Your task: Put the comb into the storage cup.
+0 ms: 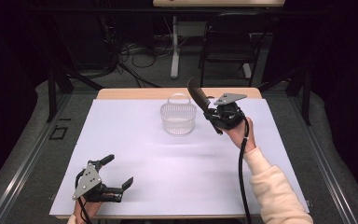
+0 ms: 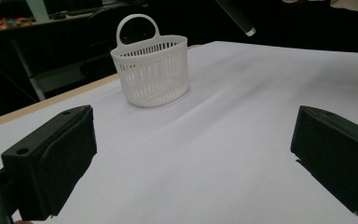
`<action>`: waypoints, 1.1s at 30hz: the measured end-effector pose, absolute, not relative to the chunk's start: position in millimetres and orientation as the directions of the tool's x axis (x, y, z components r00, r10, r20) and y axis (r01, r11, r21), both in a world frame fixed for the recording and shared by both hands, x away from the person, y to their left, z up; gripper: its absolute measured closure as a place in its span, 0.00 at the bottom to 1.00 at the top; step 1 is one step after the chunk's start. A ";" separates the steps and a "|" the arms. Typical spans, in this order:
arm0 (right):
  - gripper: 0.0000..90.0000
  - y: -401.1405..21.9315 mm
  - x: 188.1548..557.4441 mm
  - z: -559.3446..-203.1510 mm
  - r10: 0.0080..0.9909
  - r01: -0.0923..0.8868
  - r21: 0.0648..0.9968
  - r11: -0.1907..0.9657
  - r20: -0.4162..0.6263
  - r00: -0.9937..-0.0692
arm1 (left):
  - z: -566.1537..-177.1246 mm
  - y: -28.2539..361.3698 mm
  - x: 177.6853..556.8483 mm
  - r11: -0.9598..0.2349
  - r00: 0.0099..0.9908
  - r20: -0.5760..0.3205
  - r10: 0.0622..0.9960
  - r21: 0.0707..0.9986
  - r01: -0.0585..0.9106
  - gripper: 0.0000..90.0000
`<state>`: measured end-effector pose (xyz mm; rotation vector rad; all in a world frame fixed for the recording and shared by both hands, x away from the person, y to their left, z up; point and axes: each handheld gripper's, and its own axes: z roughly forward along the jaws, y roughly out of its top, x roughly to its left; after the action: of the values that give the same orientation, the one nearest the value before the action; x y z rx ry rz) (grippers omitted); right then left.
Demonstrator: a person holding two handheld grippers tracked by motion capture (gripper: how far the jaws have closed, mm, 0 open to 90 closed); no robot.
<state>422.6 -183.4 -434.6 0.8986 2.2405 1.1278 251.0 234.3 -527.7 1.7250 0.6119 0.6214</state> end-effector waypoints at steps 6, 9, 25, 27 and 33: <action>0.81 -181.5 425.0 -433.6 0.728 0.332 0.833 0.443 -0.118 -0.676 | -527.8 234.5 251.5 -0.221 0.725 0.094 0.683 0.972 0.082 0.00; 0.81 -181.5 426.8 -433.1 0.731 0.330 0.837 0.437 -0.116 -0.673 | -527.8 234.4 251.6 -0.220 0.725 0.093 0.683 0.972 0.083 0.00; 0.81 -178.5 433.1 -430.6 0.731 0.313 0.849 0.426 -0.119 -0.672 | -527.8 233.3 252.8 -0.222 0.728 0.093 0.679 0.972 0.082 0.00; 0.81 -178.4 433.4 -429.8 0.732 0.312 0.850 0.424 -0.119 -0.671 | -527.8 233.1 253.0 -0.223 0.729 0.096 0.678 0.972 0.080 0.00; 0.81 -178.1 434.1 -428.4 0.735 0.301 0.859 0.415 -0.121 -0.667 | -527.9 233.0 253.4 -0.223 0.730 0.095 0.677 0.971 0.081 0.00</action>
<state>434.1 -178.1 -428.4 0.8787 2.1866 1.1818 253.4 233.0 -527.9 1.7311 0.6049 0.6169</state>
